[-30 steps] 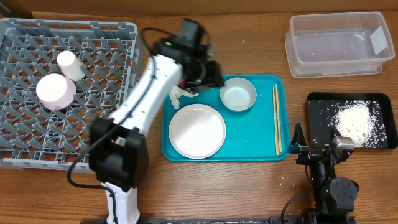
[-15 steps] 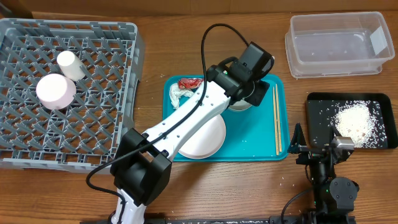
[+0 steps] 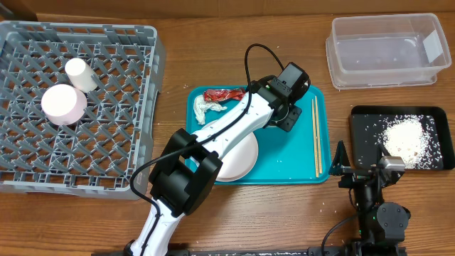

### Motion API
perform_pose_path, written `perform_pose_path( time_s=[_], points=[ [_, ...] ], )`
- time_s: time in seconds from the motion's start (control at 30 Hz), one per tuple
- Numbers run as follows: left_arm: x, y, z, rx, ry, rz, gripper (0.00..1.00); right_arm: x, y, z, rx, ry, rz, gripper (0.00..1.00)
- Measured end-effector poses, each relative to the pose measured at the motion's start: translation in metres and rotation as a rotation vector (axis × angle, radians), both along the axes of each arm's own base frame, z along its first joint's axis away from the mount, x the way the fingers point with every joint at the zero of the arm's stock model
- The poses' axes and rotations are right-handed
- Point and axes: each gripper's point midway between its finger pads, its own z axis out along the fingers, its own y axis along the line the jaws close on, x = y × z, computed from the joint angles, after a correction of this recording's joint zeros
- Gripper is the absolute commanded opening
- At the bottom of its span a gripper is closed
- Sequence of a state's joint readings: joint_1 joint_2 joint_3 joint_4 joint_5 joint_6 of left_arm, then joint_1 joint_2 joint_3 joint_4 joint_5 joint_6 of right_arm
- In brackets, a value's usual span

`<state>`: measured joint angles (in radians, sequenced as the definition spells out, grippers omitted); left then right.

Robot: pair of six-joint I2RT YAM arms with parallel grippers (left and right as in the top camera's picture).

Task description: Sort waste into correct bins and load items into the dishwasher

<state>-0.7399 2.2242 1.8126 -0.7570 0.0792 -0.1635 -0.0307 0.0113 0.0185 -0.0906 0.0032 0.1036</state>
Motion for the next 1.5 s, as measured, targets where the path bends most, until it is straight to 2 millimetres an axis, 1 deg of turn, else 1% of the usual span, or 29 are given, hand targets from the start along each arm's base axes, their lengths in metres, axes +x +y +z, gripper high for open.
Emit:
perform_pose_path(
  time_s=[0.13, 0.23, 0.3, 0.53, 0.57, 0.6, 0.63, 0.67, 0.7, 0.77, 0.9, 1.03, 1.1, 1.13, 1.23, 1.3, 1.4, 1.5],
  points=[
    [-0.004, 0.003, -0.004, 0.017, 0.018, -0.010, 0.43, 0.000, 0.000, 0.000, 0.000, 0.000, 0.000, 1.00],
    [-0.008, 0.007, -0.009, 0.035, 0.038, -0.011, 0.44, 0.000, 0.000, 0.000, 0.001, -0.001, 0.000, 1.00],
    [-0.010, 0.005, -0.011, 0.029, 0.051, -0.011, 0.44, 0.000, 0.000, 0.000, 0.000, 0.000, 0.000, 1.00],
    [-0.014, 0.004, -0.012, 0.022, 0.074, -0.015, 0.44, 0.000, 0.000, 0.000, 0.000, 0.000, 0.000, 1.00],
    [-0.015, 0.005, -0.013, 0.025, 0.076, -0.013, 0.41, 0.000, 0.000, 0.000, 0.000, -0.001, 0.000, 1.00],
    [-0.015, 0.006, -0.013, 0.030, 0.078, -0.010, 0.35, 0.000, 0.000, 0.000, 0.000, 0.000, 0.000, 1.00],
    [-0.016, 0.007, -0.014, 0.033, 0.082, -0.004, 0.27, 0.000, 0.000, 0.000, 0.000, -0.001, 0.000, 1.00],
    [-0.016, 0.008, -0.014, 0.037, 0.085, 0.001, 0.14, 0.000, 0.000, 0.000, 0.000, -0.001, 0.000, 1.00],
    [-0.016, 0.009, -0.014, 0.040, 0.088, 0.006, 0.07, 0.000, 0.000, 0.000, -0.001, 0.000, 0.000, 1.00],
    [-0.016, 0.009, -0.014, 0.040, 0.084, 0.004, 0.04, 0.000, 0.000, 0.000, 0.000, -0.001, 0.000, 1.00],
    [-0.017, 0.008, -0.014, 0.030, 0.098, 0.016, 0.04, 0.000, 0.000, 0.000, 0.000, -0.001, 0.000, 1.00],
    [-0.023, -0.003, -0.006, -0.035, 0.148, 0.010, 0.04, 0.000, 0.000, 0.000, 0.000, 0.000, 0.000, 1.00],
    [-0.027, -0.016, 0.007, -0.103, 0.179, -0.011, 0.04, 0.000, 0.000, 0.000, 0.000, 0.000, 0.000, 1.00],
    [-0.028, -0.024, 0.016, -0.145, 0.195, -0.023, 0.04, 0.000, 0.000, 0.000, 0.000, -0.001, 0.000, 1.00],
    [-0.033, -0.048, 0.054, -0.274, 0.237, -0.070, 0.04, 0.000, 0.000, 0.000, 0.000, -0.001, 0.000, 1.00],
    [-0.036, -0.058, 0.082, -0.342, 0.264, -0.088, 0.04, 0.000, 0.000, 0.000, 0.000, -0.001, 0.000, 1.00],
    [-0.041, -0.061, 0.125, -0.411, 0.298, -0.107, 0.04, 0.000, 0.000, 0.000, 0.000, -0.001, 0.000, 1.00],
    [-0.040, -0.048, 0.164, -0.450, 0.327, -0.090, 0.04, 0.000, 0.000, 0.000, 0.000, 0.000, 0.000, 1.00]
  ],
)
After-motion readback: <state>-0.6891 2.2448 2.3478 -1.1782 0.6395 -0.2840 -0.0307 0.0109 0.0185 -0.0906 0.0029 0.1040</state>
